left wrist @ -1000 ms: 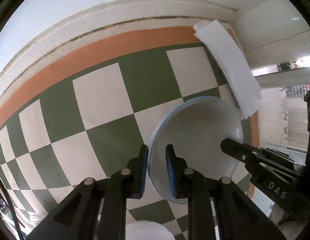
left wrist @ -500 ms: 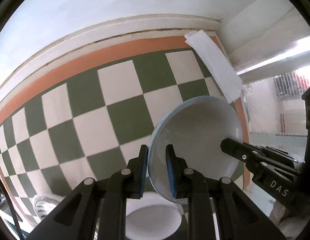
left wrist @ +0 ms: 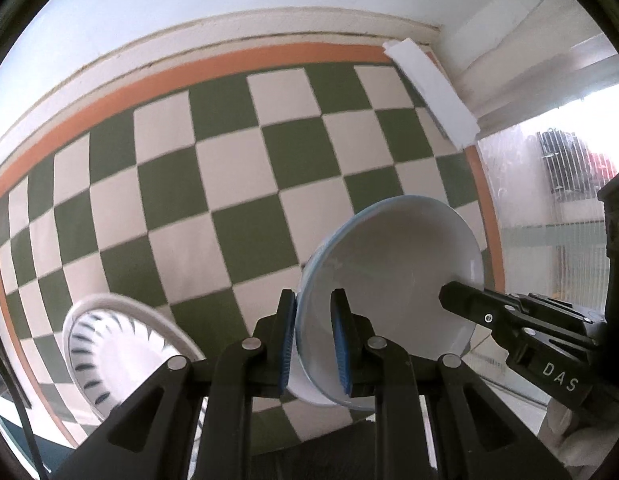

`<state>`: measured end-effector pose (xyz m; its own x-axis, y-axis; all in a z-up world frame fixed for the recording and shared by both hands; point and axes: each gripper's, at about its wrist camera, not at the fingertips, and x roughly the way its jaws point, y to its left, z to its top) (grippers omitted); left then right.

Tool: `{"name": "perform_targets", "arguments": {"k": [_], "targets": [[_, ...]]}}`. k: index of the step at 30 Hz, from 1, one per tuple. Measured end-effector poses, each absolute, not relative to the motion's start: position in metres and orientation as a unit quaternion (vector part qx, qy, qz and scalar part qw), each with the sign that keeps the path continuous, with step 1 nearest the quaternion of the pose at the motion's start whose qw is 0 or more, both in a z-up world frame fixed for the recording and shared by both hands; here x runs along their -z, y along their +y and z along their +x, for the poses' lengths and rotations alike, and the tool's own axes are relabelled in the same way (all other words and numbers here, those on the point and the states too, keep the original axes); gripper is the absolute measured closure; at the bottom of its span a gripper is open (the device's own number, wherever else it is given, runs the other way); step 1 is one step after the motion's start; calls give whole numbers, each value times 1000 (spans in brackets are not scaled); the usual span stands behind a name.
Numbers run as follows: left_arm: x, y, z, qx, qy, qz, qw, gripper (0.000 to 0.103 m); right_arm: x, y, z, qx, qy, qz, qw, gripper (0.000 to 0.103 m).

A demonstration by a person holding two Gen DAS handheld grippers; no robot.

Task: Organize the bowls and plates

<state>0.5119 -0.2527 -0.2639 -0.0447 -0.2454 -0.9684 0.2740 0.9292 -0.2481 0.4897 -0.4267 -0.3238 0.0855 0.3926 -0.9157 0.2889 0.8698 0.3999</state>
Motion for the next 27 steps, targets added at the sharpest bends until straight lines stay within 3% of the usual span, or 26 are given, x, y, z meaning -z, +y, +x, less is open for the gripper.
{"name": "perform_targets", "arguments": {"k": [27], "targets": [[312, -248, 477, 180, 726, 45, 662, 87, 377, -404, 458, -27, 714, 245, 656, 94]]}}
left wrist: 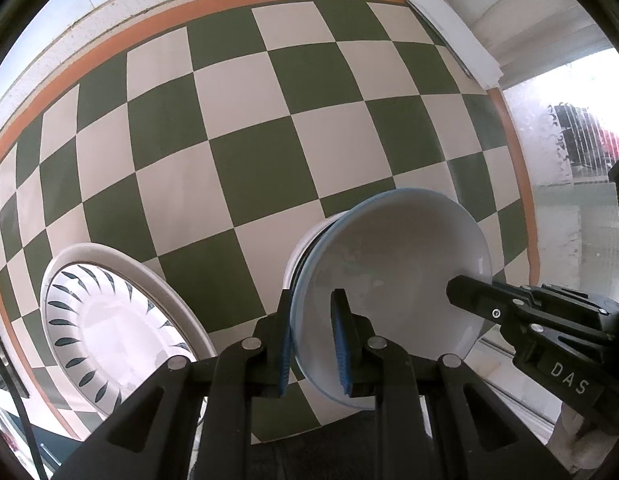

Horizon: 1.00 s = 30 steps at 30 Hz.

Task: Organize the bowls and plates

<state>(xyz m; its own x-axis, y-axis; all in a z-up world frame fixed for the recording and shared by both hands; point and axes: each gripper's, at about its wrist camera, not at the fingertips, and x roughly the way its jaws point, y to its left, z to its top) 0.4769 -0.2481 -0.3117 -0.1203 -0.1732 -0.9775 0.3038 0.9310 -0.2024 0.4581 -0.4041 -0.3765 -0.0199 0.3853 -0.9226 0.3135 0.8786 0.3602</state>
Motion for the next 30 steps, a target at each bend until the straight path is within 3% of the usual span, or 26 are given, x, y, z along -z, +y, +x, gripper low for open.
{"name": "perform_targets", "arguments": {"k": [21, 30], "targets": [[310, -251, 472, 157, 723, 60, 670, 87, 383, -407, 457, -24, 719, 256, 645, 91], [259, -233, 454, 170, 690, 45, 702, 86, 331, -395, 441, -35, 690, 229, 686, 89]]}}
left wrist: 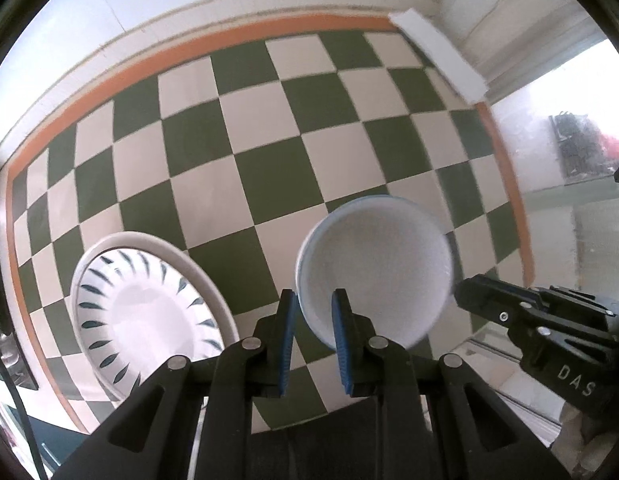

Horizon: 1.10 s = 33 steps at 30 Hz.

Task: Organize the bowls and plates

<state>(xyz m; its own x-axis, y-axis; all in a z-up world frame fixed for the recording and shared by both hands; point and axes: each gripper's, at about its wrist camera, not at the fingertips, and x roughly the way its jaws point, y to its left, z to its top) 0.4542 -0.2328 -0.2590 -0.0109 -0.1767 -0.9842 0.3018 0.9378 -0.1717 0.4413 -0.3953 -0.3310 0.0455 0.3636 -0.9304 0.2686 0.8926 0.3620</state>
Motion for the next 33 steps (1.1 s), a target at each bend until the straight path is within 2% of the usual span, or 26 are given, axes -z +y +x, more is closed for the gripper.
{"name": "perform_targets", "arguments": {"k": [2, 5, 8, 10, 11, 13, 16, 18, 19, 21, 23, 33], "targets": [[244, -228, 449, 173, 679, 45, 712, 85, 315, -390, 435, -36, 680, 217, 699, 88], [221, -218, 438, 178, 658, 45, 730, 80, 292, -381, 425, -35, 665, 204, 718, 76], [205, -207, 431, 182, 644, 41, 742, 67, 274, -374, 412, -33, 652, 199, 731, 66], [198, -201, 427, 182, 640, 39, 746, 51, 262, -370, 404, -30, 645, 191, 740, 63], [193, -196, 425, 184, 637, 36, 748, 47, 257, -368, 400, -27, 642, 186, 743, 62], [186, -190, 421, 186, 630, 32, 753, 33, 248, -364, 392, -25, 637, 177, 750, 58], [177, -184, 413, 188, 622, 31, 759, 23, 235, -359, 381, -19, 628, 162, 761, 51], [173, -180, 408, 192, 620, 29, 760, 15, 228, -357, 375, -18, 622, 159, 767, 43], [171, -178, 405, 193, 618, 28, 762, 15, 226, -356, 373, -18, 620, 159, 768, 40], [169, -175, 402, 194, 616, 29, 763, 15, 222, -355, 369, -19, 617, 161, 771, 25], [169, -171, 398, 196, 619, 22, 761, 14, 218, -354, 365, -17, 614, 161, 772, 20], [172, -160, 396, 196, 628, -2, 753, 14, 216, -361, 355, -8, 607, 190, 771, 15]]}}
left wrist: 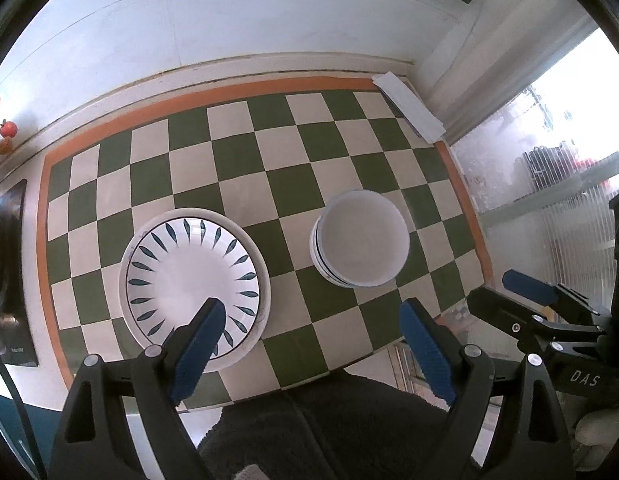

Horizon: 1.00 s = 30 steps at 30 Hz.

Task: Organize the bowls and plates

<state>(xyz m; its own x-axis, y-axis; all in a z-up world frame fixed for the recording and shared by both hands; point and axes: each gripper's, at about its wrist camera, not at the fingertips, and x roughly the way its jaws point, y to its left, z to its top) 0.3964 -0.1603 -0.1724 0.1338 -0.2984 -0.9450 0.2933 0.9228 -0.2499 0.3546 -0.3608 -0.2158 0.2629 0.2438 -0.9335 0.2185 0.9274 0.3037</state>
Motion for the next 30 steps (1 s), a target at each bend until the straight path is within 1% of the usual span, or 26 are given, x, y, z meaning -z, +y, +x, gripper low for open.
{"name": "perform_targets", "arguments": {"k": [4, 8, 19, 26, 27, 28, 29, 30], "targets": [[185, -163, 412, 195, 636, -6, 747, 14, 223, -368, 359, -5, 602, 215, 769, 15], [218, -166, 440, 192, 663, -36, 723, 14, 244, -382, 370, -7, 597, 260, 759, 15], [322, -200, 504, 192, 755, -87, 622, 16, 359, -417, 398, -16, 618, 391, 682, 15], [368, -232, 518, 216, 786, -76, 574, 16, 429, -424, 404, -35, 620, 466, 631, 15], [372, -234, 518, 220, 788, -76, 570, 21, 439, -423, 405, -40, 620, 475, 623, 15], [376, -237, 519, 225, 789, -75, 566, 29, 444, -422, 406, -46, 621, 480, 618, 15], [379, -240, 519, 229, 791, -73, 563, 35, 451, -421, 407, -51, 621, 486, 612, 18], [382, -242, 518, 235, 793, -73, 558, 47, 458, -421, 408, -56, 620, 493, 608, 21]]}}
